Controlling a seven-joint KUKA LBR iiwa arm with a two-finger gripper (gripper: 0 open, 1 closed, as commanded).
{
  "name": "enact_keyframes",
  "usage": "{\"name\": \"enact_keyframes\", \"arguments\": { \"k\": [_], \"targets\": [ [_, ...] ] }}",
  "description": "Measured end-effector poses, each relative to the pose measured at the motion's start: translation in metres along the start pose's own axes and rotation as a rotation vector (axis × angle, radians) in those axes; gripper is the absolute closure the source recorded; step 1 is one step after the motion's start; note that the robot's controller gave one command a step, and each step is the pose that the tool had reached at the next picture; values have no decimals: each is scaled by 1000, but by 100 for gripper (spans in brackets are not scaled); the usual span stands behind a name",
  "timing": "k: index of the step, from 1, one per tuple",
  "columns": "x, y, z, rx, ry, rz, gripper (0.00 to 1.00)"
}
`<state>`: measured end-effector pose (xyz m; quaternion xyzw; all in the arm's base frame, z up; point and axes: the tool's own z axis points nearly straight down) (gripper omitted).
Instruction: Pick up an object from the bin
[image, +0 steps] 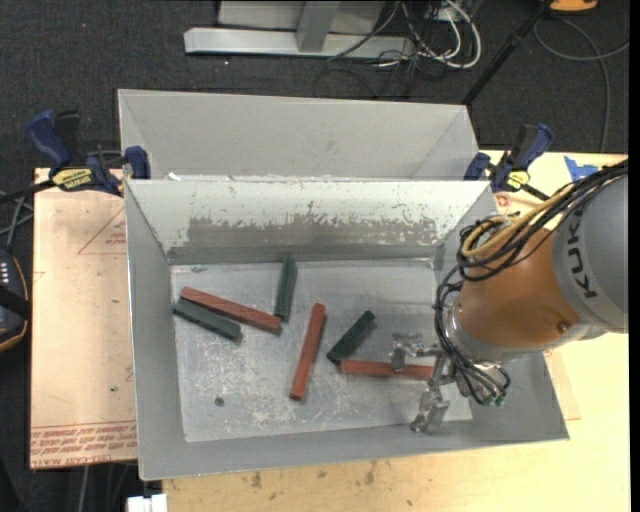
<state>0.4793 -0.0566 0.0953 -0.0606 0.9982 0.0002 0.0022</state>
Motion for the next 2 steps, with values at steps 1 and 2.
{"name": "enact_keyframes", "arguments": {
  "k": [1,2],
  "targets": [
    [-50,-52,22,0,2,-10,100],
    [-51,-51,22,0,2,-10,100]
  ]
}}
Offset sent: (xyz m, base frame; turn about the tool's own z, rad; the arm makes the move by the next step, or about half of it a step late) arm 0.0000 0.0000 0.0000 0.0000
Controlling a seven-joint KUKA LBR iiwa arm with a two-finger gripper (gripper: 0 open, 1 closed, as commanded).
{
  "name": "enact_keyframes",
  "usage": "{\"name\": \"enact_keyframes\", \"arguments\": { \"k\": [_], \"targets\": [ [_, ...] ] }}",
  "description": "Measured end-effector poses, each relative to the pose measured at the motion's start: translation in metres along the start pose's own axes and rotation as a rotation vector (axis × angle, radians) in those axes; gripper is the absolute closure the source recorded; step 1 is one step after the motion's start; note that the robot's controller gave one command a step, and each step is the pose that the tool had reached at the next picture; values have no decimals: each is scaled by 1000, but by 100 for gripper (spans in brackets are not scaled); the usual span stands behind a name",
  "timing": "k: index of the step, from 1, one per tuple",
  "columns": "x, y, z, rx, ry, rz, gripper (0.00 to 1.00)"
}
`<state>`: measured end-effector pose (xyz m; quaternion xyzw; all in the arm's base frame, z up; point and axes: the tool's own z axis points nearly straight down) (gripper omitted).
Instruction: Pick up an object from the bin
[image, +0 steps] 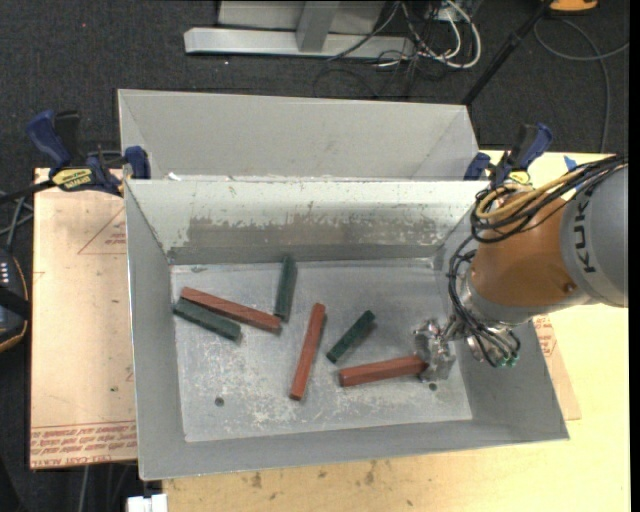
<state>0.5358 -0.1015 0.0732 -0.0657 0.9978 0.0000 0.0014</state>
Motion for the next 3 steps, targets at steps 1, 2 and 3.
{"name": "enact_keyframes", "arguments": {
  "k": [1,2,3],
  "targets": [
    [-1,-7,-40,-4,9,1,100],
    [20,16,-100,-2,7,-67,100],
    [-1,5,-161,-2,0,-174,100]
  ]
}}
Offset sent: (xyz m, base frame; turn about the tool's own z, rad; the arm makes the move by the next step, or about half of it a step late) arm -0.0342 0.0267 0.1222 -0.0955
